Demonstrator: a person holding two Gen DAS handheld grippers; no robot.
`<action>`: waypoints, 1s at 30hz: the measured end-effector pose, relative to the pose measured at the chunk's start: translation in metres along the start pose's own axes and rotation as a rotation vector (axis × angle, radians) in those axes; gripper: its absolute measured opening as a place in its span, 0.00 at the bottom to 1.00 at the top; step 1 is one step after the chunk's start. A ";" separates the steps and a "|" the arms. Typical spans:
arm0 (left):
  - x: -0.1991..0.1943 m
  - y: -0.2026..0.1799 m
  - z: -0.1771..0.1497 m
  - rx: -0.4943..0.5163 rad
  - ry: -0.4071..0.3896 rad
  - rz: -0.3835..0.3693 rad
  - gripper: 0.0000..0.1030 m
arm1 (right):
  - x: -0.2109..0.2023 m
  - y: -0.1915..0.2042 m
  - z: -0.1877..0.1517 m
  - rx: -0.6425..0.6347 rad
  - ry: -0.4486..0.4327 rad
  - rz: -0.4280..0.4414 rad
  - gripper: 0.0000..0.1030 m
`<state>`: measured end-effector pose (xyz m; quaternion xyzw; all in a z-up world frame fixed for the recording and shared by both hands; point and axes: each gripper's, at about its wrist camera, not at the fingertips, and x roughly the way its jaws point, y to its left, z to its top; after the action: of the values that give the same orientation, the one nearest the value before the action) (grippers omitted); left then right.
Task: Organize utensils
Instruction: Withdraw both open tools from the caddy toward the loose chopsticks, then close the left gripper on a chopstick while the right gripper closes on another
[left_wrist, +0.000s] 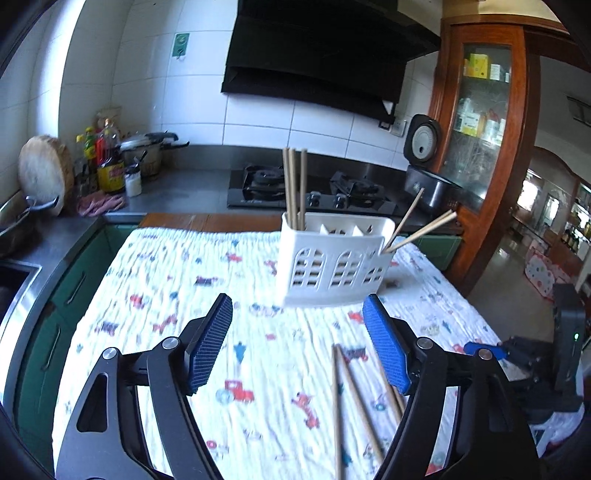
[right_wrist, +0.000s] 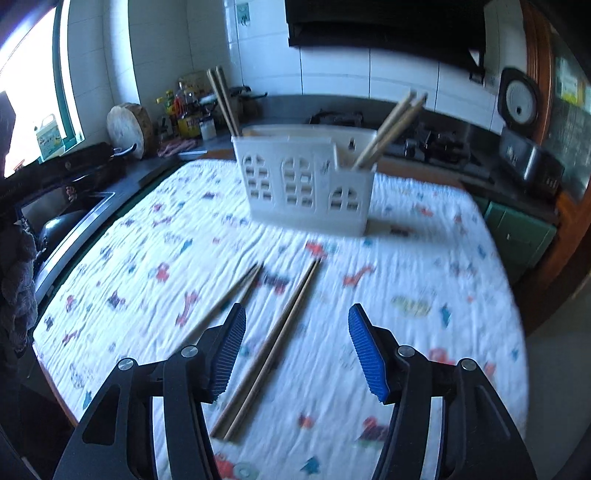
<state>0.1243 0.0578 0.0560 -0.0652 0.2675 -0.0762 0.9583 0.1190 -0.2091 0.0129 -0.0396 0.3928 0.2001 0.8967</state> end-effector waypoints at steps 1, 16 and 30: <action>-0.001 0.003 -0.005 -0.012 0.006 0.004 0.71 | 0.003 0.003 -0.008 0.006 0.005 -0.003 0.51; -0.010 0.035 -0.063 -0.069 0.071 0.070 0.71 | 0.036 0.030 -0.065 0.099 0.096 -0.014 0.23; -0.006 0.033 -0.087 -0.070 0.112 0.060 0.71 | 0.050 0.039 -0.075 0.116 0.119 -0.046 0.14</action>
<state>0.0771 0.0835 -0.0205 -0.0865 0.3252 -0.0415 0.9408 0.0827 -0.1744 -0.0711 -0.0086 0.4552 0.1537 0.8770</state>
